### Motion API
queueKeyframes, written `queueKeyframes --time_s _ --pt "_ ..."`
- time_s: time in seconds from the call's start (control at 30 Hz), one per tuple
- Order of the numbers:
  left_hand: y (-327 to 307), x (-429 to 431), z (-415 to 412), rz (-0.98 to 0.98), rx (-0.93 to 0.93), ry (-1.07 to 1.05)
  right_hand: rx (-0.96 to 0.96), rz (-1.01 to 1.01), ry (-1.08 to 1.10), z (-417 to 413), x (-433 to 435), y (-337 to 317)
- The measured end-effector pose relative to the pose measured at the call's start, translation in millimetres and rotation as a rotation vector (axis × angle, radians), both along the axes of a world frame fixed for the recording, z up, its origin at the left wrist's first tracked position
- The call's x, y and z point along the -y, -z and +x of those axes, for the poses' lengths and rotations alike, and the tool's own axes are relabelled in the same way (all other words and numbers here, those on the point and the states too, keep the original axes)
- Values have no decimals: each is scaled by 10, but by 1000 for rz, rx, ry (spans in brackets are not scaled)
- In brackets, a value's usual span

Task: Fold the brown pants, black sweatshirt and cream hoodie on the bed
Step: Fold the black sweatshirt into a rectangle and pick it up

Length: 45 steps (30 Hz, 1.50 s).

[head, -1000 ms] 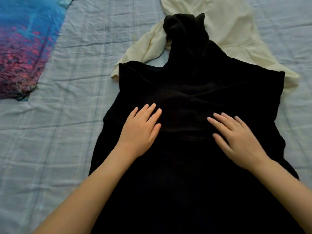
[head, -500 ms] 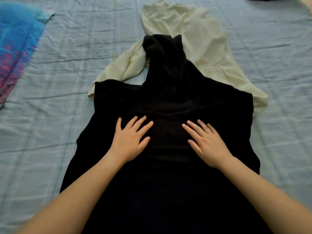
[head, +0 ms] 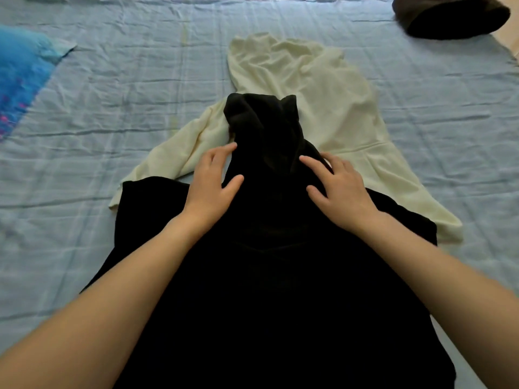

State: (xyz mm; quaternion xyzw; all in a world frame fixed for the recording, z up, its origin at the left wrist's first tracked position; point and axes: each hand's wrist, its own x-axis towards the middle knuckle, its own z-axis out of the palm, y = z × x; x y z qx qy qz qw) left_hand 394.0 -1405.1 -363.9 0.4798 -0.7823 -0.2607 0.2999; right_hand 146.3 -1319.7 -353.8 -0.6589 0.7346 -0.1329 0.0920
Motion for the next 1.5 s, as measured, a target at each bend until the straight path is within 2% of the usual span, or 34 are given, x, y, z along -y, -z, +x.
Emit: queueKeyframes --time_s 0.07,0.13,0.3,0.43,0.6,0.67,0.77,0.83,0.93,1.03,1.1,1.13,1.2,1.27,1.33,1.4,1.5 --pt "-17 182 -120 93 -76 -5 177 99 88 -58 224 24" --pt "-37 290 -240 128 -74 18 300 107 104 -116 404 30" --pt "-57 276 -308 266 -186 34 509 186 -57 -320 402 -215" --pt "-241 119 -45 382 -406 46 789 237 -148 -370 128 -464" --pt "-410 -491 495 543 -590 152 964 244 -262 -311 -749 -612" --pt "-354 -833 696 593 -463 152 886 333 -240 -208 -1174 -524" --pt "-192 -1297 835 663 -122 205 605 498 -208 32 -1648 -262" --pt "-138 -1484 862 606 4 216 591 523 -167 181 -1780 -205" --pt "-205 -1447 843 400 84 166 670 297 2 184 -1692 -292" --pt "-316 -1189 680 240 89 13 649 39 179 186 -1358 -364" --pt "-363 -996 479 201 135 -22 625 32 166 247 -1070 -353" --pt "-364 -924 376 243 127 -21 632 63 146 278 -925 -311" --pt "-337 -829 204 448 -26 -34 764 133 192 325 -700 -200" --pt "-297 -842 117 647 -227 -58 1028 207 323 374 -625 -110" --pt "-304 -924 120 652 -342 -18 1186 178 385 413 -640 -90" --pt "-356 -1034 194 630 -435 35 1242 87 372 461 -727 -168" --pt "-447 -1288 418 710 -636 82 1339 33 287 513 -1065 -387"
